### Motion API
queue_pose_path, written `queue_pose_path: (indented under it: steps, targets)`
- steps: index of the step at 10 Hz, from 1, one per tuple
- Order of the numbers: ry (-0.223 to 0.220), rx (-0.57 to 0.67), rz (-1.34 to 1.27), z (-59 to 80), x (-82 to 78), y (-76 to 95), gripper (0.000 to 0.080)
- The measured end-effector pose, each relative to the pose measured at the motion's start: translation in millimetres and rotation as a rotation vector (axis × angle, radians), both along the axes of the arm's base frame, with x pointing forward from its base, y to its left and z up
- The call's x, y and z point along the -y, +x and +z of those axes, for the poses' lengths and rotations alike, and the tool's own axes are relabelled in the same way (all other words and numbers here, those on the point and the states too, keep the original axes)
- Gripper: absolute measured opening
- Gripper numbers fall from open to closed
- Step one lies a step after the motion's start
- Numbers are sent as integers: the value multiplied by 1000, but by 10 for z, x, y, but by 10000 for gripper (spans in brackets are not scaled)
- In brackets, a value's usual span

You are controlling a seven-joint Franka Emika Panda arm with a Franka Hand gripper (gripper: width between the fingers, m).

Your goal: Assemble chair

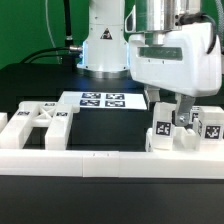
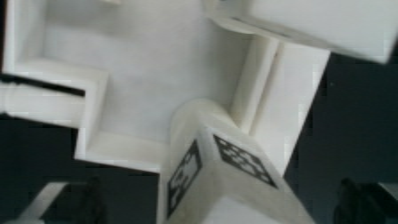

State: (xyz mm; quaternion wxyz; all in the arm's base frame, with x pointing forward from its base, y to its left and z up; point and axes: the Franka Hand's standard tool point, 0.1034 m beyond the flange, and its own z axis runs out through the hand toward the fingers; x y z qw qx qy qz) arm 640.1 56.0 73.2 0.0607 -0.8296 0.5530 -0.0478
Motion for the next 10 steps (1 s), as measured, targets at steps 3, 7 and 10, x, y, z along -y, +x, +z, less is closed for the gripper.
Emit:
queue_pose_path:
  steps: [3, 7, 10]
  targets:
    - [-58, 16, 353, 6, 21, 5, 649]
    - [-125, 21, 684, 15, 44, 8, 649]
    - [-168, 16, 868, 15, 79, 9, 526]
